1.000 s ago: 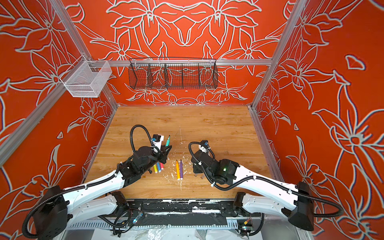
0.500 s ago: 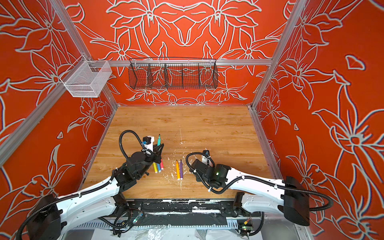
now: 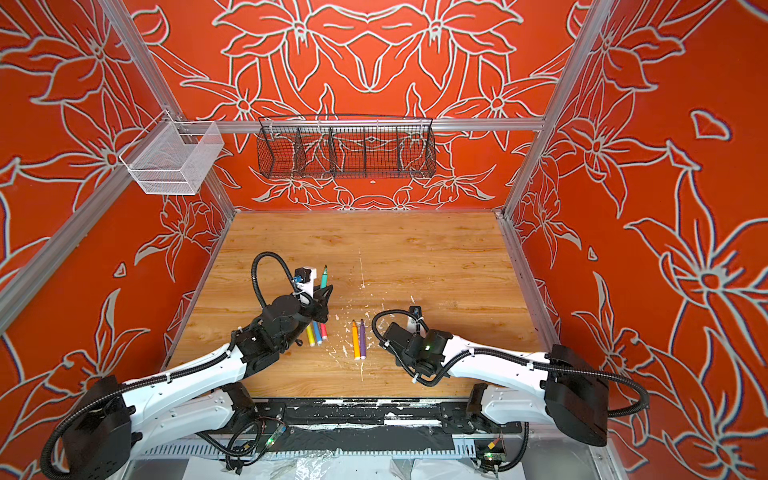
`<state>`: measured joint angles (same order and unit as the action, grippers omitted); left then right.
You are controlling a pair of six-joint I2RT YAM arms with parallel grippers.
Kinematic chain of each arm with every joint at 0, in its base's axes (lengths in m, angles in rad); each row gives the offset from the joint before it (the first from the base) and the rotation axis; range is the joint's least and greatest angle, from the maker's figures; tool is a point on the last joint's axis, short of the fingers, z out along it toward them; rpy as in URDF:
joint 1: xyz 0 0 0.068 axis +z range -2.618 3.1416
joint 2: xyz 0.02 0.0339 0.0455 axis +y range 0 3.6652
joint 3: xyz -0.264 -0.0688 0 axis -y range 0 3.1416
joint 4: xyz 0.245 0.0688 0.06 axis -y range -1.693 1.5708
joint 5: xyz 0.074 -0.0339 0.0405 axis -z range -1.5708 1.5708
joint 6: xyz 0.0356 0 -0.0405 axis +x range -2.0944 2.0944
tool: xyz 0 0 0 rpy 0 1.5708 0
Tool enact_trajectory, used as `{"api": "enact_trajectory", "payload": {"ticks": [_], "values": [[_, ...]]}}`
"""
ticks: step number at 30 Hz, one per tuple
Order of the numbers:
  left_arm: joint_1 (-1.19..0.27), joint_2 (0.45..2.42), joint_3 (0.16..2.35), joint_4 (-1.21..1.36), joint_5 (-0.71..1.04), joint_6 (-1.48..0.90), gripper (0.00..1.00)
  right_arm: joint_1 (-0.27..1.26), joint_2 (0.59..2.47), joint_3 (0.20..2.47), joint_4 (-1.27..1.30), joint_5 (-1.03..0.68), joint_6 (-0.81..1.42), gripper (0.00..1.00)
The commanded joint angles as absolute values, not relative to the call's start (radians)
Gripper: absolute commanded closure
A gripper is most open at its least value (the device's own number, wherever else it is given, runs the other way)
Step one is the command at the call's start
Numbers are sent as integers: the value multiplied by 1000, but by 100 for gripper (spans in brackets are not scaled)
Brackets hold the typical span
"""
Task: Insert the pens into the pen caps
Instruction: 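Move the right gripper over the pen caps and grasp one cap, then lift the cap with the right gripper toward the held green marker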
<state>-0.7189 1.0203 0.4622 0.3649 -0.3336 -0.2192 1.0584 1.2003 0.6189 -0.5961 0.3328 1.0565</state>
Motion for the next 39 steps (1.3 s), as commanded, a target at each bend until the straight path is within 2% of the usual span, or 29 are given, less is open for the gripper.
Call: {"api": "enact_trajectory", "payload": {"ticks": [1,12,19,29,35,39], "values": [[-712,1032,498,369,-303,-197,100,1045,1240,601,-557,314,1069,54],[-712,1046,549,281,-285,-213,100,1019,1343,595,-502,285,1054,55],[-712,1056,553,289,-263,-211,100,1017,1393,600,-506,284,1068,66],[-712,1025,542,290,-274,-209,100,1016,1406,573,-489,277,1082,71],[-712,1032,543,289,-279,-212,100,1016,1413,560,-480,272,1091,85],[-712,1049,554,277,-311,-217,100,1016,1393,537,-474,276,1100,91]]}}
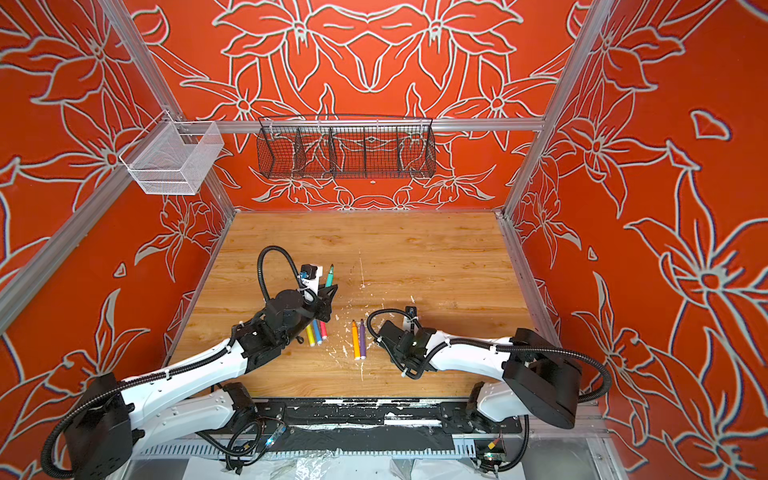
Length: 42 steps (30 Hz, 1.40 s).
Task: Insert the pens into the pen caps
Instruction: 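Lift the cap with the right gripper toward the held green marker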
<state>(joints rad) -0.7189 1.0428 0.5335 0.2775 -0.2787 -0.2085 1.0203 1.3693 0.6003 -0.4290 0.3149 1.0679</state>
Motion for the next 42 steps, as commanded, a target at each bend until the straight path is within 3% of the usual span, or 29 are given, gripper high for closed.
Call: {"api": "enact_trajectory", "payload": {"ticks": [1,9,15,28,36,42], "values": [[-712,1049,556,269,-331,-225,100,1016,1385,533,-471,277,1101,92],[-712,1070,596,208,-451,-316,100,1016,1283,526,-485,303,1109,98],[-712,1063,529,355,-231,-269,100,1015,1186,551,-534,326,1106,100],[-712,957,479,392,-103,-236,100,1016,874,671,-679,433,1047,100],[-712,950,471,420,-1,-221,100,1016,752,785,-577,467,928,100],[-712,957,466,446,47,-219,100,1016,737,837,-338,409,812,100]]}}
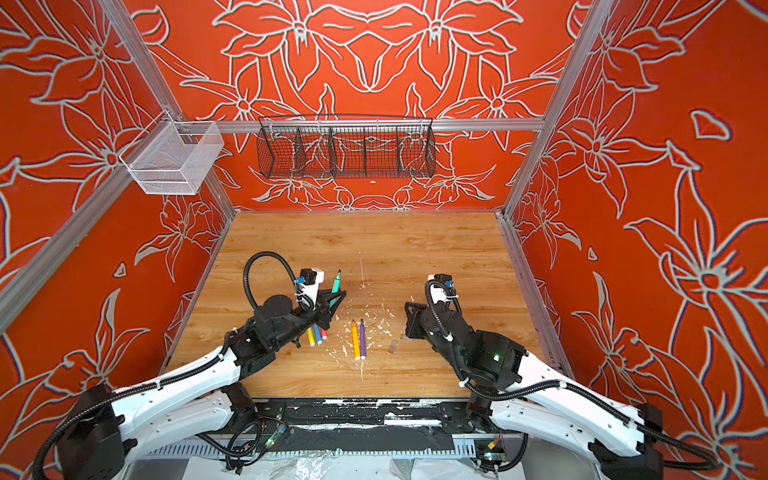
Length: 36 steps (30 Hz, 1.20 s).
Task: Insert the pens into the pen caps
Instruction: 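Lift the cap with the right gripper toward the held green marker, then bring the cap above the green marker tip held by the left gripper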
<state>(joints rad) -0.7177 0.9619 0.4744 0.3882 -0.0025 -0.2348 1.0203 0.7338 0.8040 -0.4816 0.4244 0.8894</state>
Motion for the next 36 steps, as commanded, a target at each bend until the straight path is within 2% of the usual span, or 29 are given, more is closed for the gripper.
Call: {"api": "enact_trajectory", "payload": {"ticks": [1,8,14,20,36], "values": [[-712,960,466,448,57,-218,100,1017,746,843,-297,394,801,100],[-712,979,469,468,107,-227,100,1020,891,858,70,252,727,100],[-712,979,465,483,142,-227,100,1020,1038,884,267,237,712,100],[-712,979,460,499,170,-231,100,1019,1125,907,338,259,706,100],[-712,951,445,510,179,-232,100,1019,1203,876,468,350,658,100]]}}
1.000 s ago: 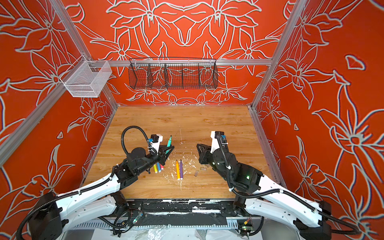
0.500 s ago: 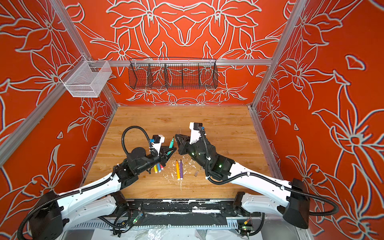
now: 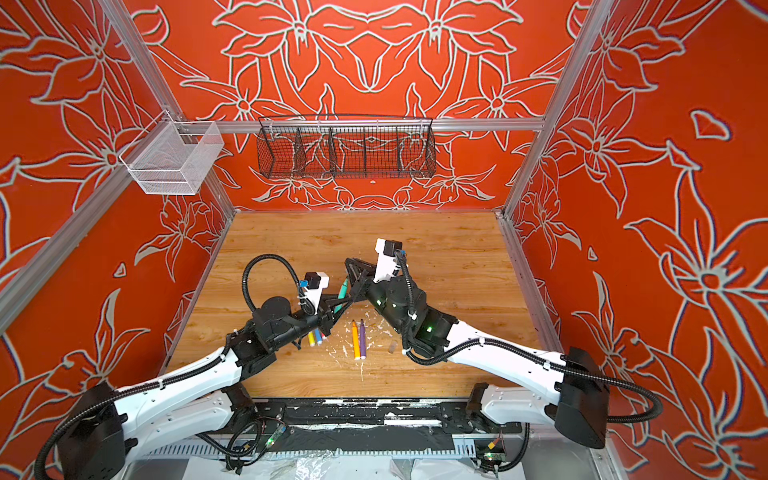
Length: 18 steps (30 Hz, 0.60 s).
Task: Insert the pens into the pen caps
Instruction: 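Bring the cap above the green marker tip held by the left gripper, then lower the cap in the right gripper onto the green marker tip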
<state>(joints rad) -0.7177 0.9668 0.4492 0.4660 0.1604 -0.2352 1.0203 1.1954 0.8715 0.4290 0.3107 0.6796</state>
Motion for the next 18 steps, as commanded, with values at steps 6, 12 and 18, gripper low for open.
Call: {"api": "enact_trajectory", "payload": {"ticks": [6,12,18], "values": [[-712,940,440,511,171,-233,100,1019,1216,859,485,359,662,100],[-712,933,438,511,165,-234,100,1018,1233,850,490,351,679,100],[-712,932,440,505,157,-234,100,1019,1252,841,500,339,698,100]]}}
